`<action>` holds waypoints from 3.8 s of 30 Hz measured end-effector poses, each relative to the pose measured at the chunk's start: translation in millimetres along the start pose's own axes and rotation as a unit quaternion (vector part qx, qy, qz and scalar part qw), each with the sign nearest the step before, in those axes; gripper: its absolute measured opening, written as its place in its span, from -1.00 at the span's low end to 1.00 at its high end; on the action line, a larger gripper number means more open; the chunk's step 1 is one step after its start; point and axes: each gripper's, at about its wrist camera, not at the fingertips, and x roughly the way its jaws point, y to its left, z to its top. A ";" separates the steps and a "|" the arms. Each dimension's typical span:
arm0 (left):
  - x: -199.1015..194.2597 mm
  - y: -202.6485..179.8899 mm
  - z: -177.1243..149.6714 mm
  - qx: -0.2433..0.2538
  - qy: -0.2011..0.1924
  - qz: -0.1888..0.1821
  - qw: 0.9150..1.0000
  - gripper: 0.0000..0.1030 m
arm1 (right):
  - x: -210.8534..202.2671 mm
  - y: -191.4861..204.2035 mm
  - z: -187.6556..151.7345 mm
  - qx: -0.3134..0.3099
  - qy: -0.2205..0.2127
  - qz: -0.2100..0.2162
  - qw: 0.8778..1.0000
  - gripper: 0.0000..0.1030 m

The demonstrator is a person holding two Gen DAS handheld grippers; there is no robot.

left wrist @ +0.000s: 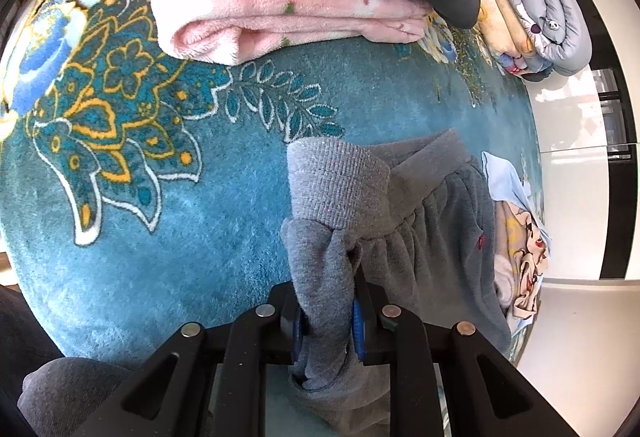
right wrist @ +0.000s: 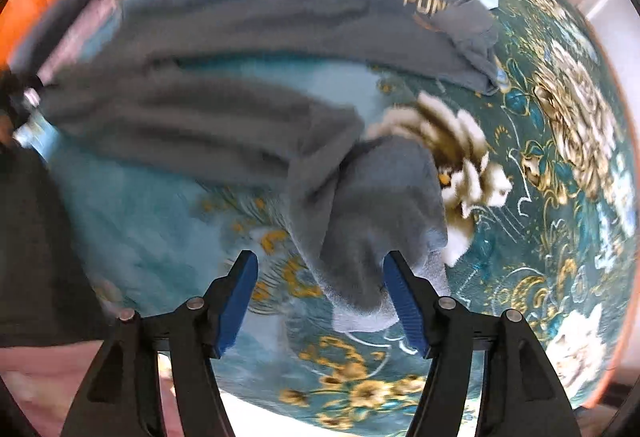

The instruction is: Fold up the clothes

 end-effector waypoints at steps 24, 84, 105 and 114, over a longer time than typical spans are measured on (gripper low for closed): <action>-12.3 2.3 0.4 -0.004 -0.038 0.037 0.999 -0.62 | 12.4 -189.5 93.1 0.067 0.026 -0.068 0.995 -0.55; -6.0 -2.1 2.9 0.005 -0.039 0.062 0.997 -0.62 | 24.4 -235.7 -66.2 0.494 -0.060 0.025 0.867 -0.90; 0.9 -3.9 -3.3 -0.004 -0.042 0.082 0.996 -0.62 | 55.6 -121.9 221.4 0.064 -0.134 -0.090 0.985 -0.10; 9.9 -10.5 -0.7 0.008 -0.039 0.106 0.994 -0.61 | 91.8 -143.3 235.8 0.081 -0.088 -0.106 0.987 -0.15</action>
